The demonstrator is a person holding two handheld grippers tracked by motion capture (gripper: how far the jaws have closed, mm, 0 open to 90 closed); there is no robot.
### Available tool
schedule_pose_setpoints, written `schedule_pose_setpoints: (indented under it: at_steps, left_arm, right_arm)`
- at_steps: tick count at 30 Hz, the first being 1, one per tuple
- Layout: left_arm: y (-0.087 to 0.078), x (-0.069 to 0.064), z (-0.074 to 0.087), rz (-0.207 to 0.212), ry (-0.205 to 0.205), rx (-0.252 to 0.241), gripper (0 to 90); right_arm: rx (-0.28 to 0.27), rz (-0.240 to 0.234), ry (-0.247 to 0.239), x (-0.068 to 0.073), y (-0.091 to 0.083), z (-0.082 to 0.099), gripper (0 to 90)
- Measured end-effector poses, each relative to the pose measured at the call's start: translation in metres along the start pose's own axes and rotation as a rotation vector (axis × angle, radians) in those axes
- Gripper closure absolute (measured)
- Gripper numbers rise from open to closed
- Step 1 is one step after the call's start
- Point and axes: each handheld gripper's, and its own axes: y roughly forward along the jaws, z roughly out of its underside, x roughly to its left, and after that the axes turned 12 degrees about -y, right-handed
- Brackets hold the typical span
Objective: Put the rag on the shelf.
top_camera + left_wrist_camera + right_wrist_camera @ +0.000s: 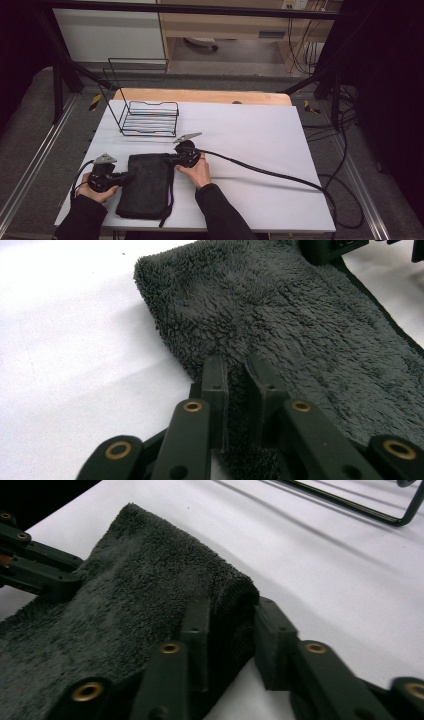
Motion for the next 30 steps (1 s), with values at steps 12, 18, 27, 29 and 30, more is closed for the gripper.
schedule_pose_setpoints:
  at_steps: [12,18,27,29,30]
  left_arm:
    - [0.003,-0.006,-0.002,-0.008,-0.006,-0.033,82.2]
    - [0.012,-0.014,-0.010,0.020,-0.006,-0.077,82.2]
    - [0.022,-0.017,-0.013,0.001,0.025,-0.084,77.5]
    - [0.020,-0.016,-0.014,-0.008,0.034,-0.082,67.6]
    - [0.019,-0.016,-0.015,-0.017,0.043,-0.086,67.6]
  right_arm:
    - [-0.017,0.038,-0.039,0.009,-0.021,-0.010,81.1]
    - [-0.026,0.102,-0.072,0.005,-0.041,-0.012,81.1]
    - [0.005,0.127,-0.045,-0.010,-0.030,0.004,77.3]
    - [-0.023,0.131,-0.042,-0.012,-0.033,0.007,68.8]
    - [-0.023,0.131,-0.042,-0.012,-0.033,0.007,68.8]
